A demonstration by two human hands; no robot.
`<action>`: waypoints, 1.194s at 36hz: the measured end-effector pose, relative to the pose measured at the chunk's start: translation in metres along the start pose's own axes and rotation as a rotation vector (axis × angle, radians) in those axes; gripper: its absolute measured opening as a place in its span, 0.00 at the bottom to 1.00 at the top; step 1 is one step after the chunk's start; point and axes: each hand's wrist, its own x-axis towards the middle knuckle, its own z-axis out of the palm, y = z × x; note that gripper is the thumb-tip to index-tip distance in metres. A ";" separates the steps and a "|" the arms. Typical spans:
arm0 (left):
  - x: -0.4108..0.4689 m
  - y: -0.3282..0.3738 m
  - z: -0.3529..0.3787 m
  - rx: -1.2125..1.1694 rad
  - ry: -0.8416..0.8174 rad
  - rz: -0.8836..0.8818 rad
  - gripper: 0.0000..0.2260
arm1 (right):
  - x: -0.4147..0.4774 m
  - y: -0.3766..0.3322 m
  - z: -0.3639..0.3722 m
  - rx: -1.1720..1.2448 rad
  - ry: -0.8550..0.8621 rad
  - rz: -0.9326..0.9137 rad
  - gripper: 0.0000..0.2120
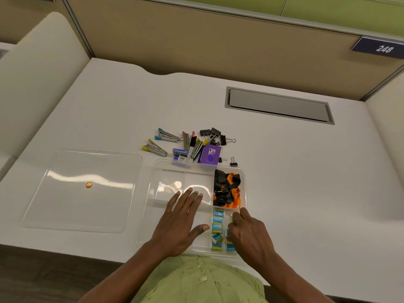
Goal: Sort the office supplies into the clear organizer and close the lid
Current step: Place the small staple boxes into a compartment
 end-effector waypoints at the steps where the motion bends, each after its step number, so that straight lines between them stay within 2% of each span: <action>1: 0.000 0.000 0.000 0.002 0.001 0.002 0.37 | -0.001 -0.001 -0.001 0.008 0.000 0.013 0.21; 4: 0.000 0.000 0.000 -0.007 -0.006 -0.002 0.37 | -0.005 -0.009 -0.009 0.088 0.060 0.024 0.22; 8: 0.001 0.000 0.000 -0.035 -0.032 -0.006 0.38 | -0.007 -0.020 -0.010 0.197 0.109 -0.093 0.21; 13: 0.002 -0.001 0.002 -0.021 -0.023 0.004 0.38 | -0.004 -0.027 0.004 0.163 0.067 -0.100 0.21; 20: 0.001 -0.001 0.003 -0.027 -0.019 0.001 0.38 | -0.008 -0.016 0.000 0.219 0.142 -0.124 0.19; 23: 0.000 -0.001 0.002 -0.025 -0.033 -0.005 0.38 | -0.013 -0.004 -0.014 0.307 0.221 -0.060 0.16; 29: 0.000 -0.001 0.001 -0.036 -0.027 -0.001 0.38 | -0.012 0.032 -0.020 0.308 0.333 0.121 0.11; 32: 0.000 -0.001 0.002 -0.029 -0.001 0.006 0.37 | -0.009 0.033 -0.021 0.297 0.323 0.112 0.12; 35: 0.001 -0.001 0.003 -0.029 0.004 0.003 0.37 | -0.006 0.022 -0.024 0.249 0.277 0.017 0.16; 38: 0.000 -0.001 0.002 -0.034 -0.010 0.008 0.37 | -0.001 0.013 -0.018 0.161 0.203 -0.045 0.15; 43: 0.000 -0.001 0.001 -0.025 -0.038 0.001 0.38 | 0.002 0.000 -0.014 0.062 0.083 -0.041 0.21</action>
